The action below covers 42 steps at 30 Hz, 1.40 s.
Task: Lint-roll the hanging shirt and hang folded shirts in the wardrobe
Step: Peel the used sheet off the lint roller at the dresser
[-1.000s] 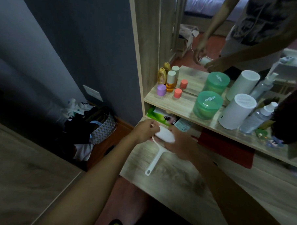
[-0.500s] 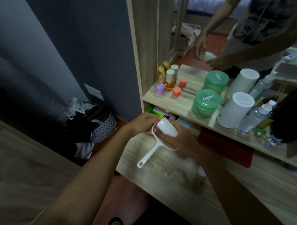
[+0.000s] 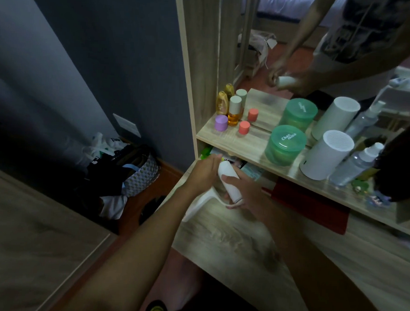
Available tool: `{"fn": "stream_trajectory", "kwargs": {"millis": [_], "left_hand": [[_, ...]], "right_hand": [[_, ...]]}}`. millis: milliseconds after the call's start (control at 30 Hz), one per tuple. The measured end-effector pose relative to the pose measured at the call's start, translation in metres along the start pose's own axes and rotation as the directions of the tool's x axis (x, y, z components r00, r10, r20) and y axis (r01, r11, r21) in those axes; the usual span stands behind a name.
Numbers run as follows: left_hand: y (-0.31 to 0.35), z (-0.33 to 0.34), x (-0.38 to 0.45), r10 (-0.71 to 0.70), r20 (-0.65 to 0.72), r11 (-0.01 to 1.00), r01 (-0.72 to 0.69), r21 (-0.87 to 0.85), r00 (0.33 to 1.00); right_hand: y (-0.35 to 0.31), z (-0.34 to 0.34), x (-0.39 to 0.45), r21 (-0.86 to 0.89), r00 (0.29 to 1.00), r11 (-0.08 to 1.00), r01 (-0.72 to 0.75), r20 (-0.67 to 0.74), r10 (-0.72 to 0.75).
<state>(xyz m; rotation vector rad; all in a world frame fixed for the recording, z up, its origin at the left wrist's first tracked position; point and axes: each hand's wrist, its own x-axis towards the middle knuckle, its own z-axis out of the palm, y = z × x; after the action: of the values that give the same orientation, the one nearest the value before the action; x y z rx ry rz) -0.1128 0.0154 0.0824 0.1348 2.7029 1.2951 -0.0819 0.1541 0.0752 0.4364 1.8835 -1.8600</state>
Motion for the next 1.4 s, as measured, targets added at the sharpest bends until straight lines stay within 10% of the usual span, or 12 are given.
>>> {"fn": "stream_trajectory", "kwargs": {"millis": [867, 1233, 1400], "left_hand": [[-0.015, 0.015, 0.004, 0.163, 0.037, 0.949, -0.167, 0.267, 0.986], [-0.014, 0.021, -0.002, -0.178, 0.322, 0.836, 0.316, -0.449, 0.930], [-0.016, 0.023, 0.011, -0.288, 0.347, 0.716, 0.441, -0.542, 0.893]], "right_hand": [[0.001, 0.004, 0.004, -0.728, 0.953, 0.668, 0.151, -0.073, -0.295], [-0.004, -0.001, -0.008, -0.202, 0.996, 0.977, 0.073, -0.026, -0.080], [0.007, 0.007, -0.002, -0.432, 0.944, 0.866, 0.253, -0.085, -0.319]]}}
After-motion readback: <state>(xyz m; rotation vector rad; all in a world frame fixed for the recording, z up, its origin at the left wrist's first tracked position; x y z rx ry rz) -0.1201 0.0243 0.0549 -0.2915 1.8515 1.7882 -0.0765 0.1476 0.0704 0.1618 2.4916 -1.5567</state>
